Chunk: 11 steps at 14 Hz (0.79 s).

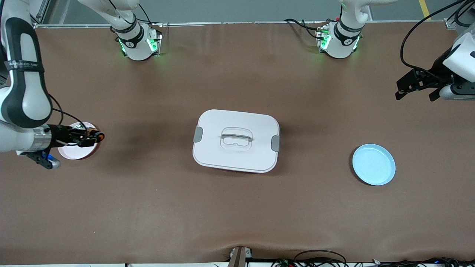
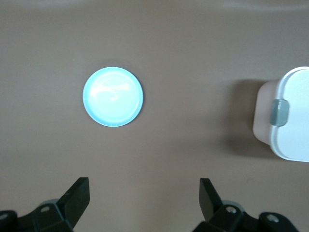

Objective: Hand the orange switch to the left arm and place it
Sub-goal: 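Carry the switch over the white box while the left gripper approaches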

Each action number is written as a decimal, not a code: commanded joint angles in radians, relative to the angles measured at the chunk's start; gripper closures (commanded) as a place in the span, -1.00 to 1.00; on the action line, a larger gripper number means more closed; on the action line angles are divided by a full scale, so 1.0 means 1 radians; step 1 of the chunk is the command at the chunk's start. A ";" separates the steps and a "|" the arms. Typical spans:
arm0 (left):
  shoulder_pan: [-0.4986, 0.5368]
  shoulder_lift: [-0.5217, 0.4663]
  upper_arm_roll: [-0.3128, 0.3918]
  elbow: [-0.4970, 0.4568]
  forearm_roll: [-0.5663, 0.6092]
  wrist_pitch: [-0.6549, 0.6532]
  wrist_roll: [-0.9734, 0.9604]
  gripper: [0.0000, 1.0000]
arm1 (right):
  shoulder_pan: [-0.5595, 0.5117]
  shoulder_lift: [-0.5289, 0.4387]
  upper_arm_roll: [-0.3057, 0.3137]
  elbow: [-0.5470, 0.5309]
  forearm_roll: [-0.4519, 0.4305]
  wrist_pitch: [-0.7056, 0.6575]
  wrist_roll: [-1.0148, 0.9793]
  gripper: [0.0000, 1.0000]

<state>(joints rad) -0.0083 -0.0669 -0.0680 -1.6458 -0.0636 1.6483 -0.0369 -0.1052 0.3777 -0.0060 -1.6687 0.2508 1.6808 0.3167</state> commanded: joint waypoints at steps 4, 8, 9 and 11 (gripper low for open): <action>0.002 0.012 -0.007 0.029 -0.192 -0.022 0.009 -1.00 | 0.157 -0.048 -0.009 -0.006 0.168 -0.013 0.304 1.00; -0.002 0.054 -0.007 0.029 -0.376 -0.008 0.009 -1.00 | 0.265 -0.054 -0.009 0.040 0.257 -0.004 0.507 1.00; -0.002 0.061 -0.007 0.029 -0.416 -0.002 0.009 -1.00 | 0.291 -0.054 -0.009 0.055 0.274 0.000 0.554 1.00; -0.004 0.085 -0.007 0.027 -0.464 0.007 0.009 -1.00 | 0.332 -0.054 -0.009 0.067 0.315 0.028 0.640 1.00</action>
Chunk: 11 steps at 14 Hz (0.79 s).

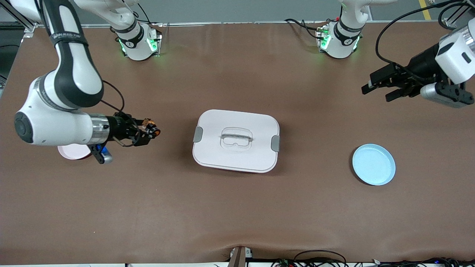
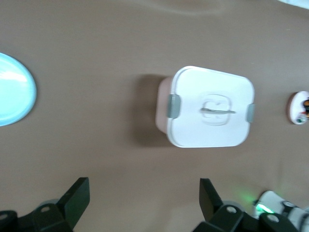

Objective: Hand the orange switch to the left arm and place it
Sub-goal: 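Carry the switch over the white box while the left gripper approaches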

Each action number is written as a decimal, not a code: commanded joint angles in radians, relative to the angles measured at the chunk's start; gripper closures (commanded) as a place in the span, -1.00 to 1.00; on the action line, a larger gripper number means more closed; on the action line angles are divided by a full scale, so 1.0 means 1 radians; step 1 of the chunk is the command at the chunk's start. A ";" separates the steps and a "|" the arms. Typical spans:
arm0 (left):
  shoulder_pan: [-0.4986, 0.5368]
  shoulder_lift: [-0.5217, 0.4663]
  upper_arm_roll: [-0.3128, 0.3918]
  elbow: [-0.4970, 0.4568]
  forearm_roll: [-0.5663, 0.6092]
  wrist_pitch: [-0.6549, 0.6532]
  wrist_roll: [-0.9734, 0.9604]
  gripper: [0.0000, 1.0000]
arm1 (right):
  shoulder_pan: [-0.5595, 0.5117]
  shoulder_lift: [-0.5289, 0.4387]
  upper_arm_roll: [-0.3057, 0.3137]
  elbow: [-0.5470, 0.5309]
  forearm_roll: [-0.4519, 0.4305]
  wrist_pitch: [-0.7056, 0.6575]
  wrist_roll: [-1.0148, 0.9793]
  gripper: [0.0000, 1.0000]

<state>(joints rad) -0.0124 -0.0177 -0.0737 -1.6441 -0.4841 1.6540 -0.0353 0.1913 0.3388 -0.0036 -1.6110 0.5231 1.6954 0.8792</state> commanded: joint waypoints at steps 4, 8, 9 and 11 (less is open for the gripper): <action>-0.058 0.053 -0.020 0.026 -0.083 0.061 -0.006 -1.00 | 0.144 -0.009 -0.012 0.063 0.095 0.081 0.271 1.00; -0.145 0.090 -0.021 0.024 -0.122 0.157 -0.009 -1.00 | 0.246 0.002 -0.012 0.118 0.115 0.173 0.438 1.00; -0.155 0.114 -0.023 0.026 -0.149 0.179 -0.008 -1.00 | 0.269 0.014 -0.012 0.134 0.117 0.188 0.487 1.00; -0.168 0.145 -0.026 0.026 -0.230 0.207 -0.009 -1.00 | 0.299 0.057 -0.012 0.199 0.117 0.201 0.575 1.00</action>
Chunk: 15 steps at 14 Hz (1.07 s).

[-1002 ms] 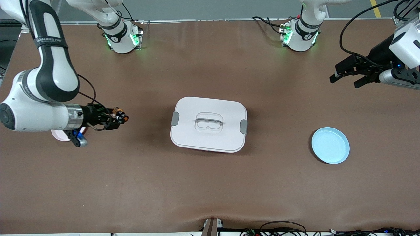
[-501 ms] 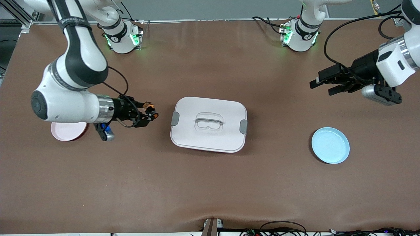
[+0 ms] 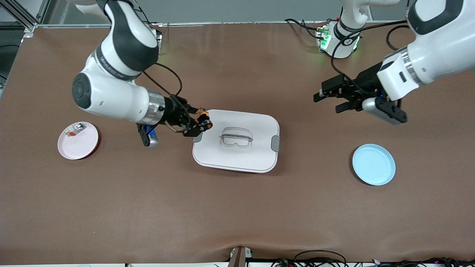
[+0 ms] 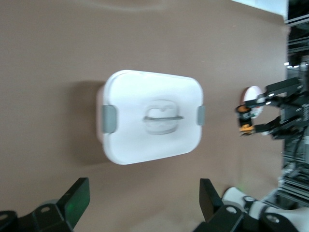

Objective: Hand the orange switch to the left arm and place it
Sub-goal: 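Carry the switch over the white box while the left gripper approaches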

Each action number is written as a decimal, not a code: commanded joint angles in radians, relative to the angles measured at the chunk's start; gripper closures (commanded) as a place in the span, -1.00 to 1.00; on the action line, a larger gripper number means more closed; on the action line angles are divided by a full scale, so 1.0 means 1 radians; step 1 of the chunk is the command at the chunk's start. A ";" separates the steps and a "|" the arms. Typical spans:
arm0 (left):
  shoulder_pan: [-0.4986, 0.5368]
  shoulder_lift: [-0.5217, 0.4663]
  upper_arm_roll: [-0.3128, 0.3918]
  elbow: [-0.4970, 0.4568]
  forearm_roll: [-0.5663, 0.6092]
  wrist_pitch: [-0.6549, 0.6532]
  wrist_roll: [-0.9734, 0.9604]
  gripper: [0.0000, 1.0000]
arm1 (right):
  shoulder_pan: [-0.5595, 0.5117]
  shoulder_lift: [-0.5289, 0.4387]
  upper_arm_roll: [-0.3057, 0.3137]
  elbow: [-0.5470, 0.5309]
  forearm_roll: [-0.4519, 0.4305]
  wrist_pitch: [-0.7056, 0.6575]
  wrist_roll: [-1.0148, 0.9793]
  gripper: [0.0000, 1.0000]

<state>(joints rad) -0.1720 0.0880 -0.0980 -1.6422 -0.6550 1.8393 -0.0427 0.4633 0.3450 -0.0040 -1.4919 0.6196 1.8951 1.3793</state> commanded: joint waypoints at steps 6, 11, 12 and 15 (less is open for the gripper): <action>-0.122 0.068 -0.005 0.021 -0.061 0.158 -0.071 -1.00 | 0.103 0.186 -0.011 0.286 0.020 0.079 0.285 1.00; -0.165 0.101 -0.005 0.024 -0.069 0.241 -0.075 -1.00 | 0.143 0.290 -0.011 0.432 0.018 0.125 0.417 1.00; -0.167 0.114 -0.006 0.024 -0.069 0.264 -0.074 -1.00 | 0.147 0.292 -0.011 0.432 0.018 0.145 0.426 1.00; -0.167 0.151 -0.032 0.025 -0.086 0.323 -0.066 -1.00 | 0.164 0.295 -0.011 0.433 0.020 0.194 0.463 1.00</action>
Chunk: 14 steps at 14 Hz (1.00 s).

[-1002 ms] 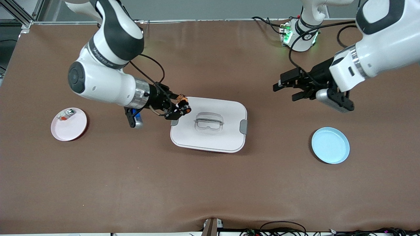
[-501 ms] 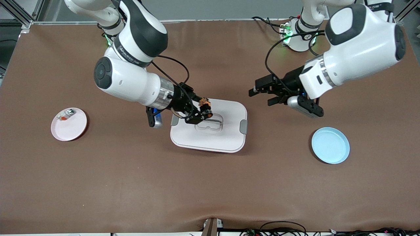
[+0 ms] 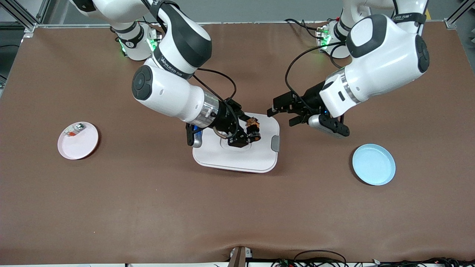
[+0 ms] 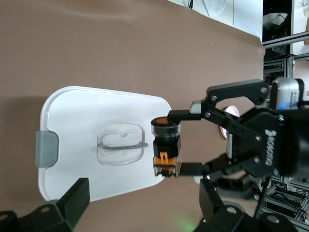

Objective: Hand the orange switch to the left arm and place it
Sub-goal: 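Carry the switch over the white box while the left gripper approaches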

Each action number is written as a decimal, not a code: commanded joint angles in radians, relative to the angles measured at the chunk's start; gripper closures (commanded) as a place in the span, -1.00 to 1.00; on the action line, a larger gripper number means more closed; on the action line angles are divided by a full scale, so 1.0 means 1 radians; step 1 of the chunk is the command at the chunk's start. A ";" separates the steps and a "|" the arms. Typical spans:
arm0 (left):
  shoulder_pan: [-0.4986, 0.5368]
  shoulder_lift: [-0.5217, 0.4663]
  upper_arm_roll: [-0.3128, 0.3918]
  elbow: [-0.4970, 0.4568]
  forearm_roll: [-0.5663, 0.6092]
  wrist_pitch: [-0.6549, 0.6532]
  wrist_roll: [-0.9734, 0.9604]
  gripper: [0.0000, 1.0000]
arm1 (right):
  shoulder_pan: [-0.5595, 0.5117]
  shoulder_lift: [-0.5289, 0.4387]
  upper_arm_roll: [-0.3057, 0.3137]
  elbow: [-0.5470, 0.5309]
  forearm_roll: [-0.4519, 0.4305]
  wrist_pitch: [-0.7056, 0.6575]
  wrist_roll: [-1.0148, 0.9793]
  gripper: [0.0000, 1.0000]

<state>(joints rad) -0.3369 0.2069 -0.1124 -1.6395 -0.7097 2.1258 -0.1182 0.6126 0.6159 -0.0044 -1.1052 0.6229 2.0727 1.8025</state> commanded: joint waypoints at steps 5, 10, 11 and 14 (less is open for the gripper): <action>-0.007 0.074 -0.027 0.058 -0.065 0.072 0.025 -1.00 | 0.022 0.031 -0.008 0.062 0.017 0.063 0.075 1.00; -0.005 0.086 -0.026 0.066 -0.059 0.074 0.029 -1.00 | 0.022 0.036 0.011 0.076 0.017 0.085 0.109 1.00; -0.005 0.088 -0.026 0.066 -0.062 0.080 0.040 -1.00 | 0.022 0.036 0.011 0.076 0.017 0.086 0.110 1.00; -0.007 0.088 -0.026 0.064 -0.063 0.123 0.055 -1.00 | 0.022 0.039 0.012 0.077 0.017 0.098 0.118 1.00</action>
<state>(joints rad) -0.3408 0.2820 -0.1372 -1.5966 -0.7513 2.2281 -0.0891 0.6291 0.6297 0.0076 -1.0689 0.6238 2.1585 1.8955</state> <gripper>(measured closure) 0.000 0.286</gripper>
